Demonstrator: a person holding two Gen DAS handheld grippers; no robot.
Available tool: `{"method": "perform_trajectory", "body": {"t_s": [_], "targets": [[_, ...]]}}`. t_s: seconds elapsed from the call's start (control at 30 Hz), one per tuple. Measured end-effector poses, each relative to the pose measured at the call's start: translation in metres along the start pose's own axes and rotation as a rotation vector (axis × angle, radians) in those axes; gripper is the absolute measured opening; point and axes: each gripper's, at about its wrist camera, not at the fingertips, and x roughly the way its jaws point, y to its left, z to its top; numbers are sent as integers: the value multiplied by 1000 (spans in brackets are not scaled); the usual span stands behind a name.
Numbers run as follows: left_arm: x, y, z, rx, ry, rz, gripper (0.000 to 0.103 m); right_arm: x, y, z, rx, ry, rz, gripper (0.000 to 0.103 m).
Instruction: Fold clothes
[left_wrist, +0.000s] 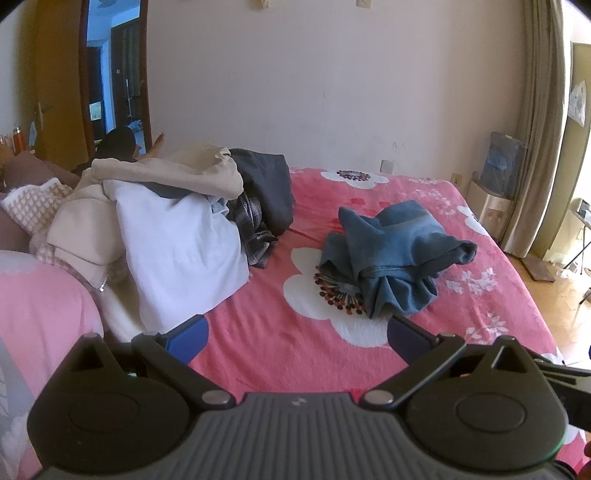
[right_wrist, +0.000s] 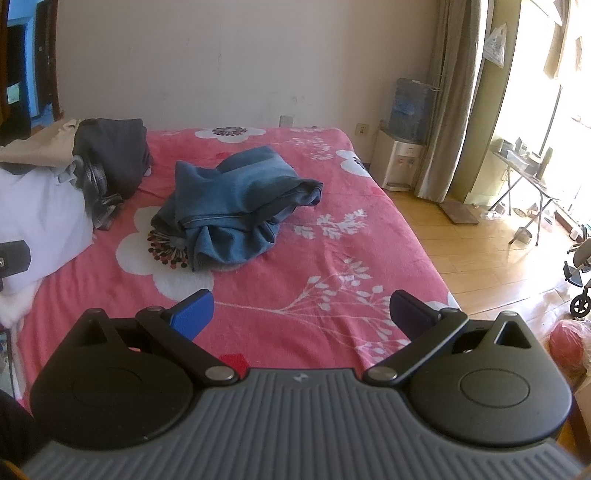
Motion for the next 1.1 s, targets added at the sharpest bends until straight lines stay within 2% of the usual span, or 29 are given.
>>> {"method": "perform_trajectory", "body": {"t_s": [0.37, 1.1], "targets": [[1, -6, -1, 16, 2, 3, 103, 0, -2, -1, -4, -9, -6, 102], [1, 4, 5, -17, -6, 5, 103, -4, 1, 4, -16, -22, -28, 102]]}}
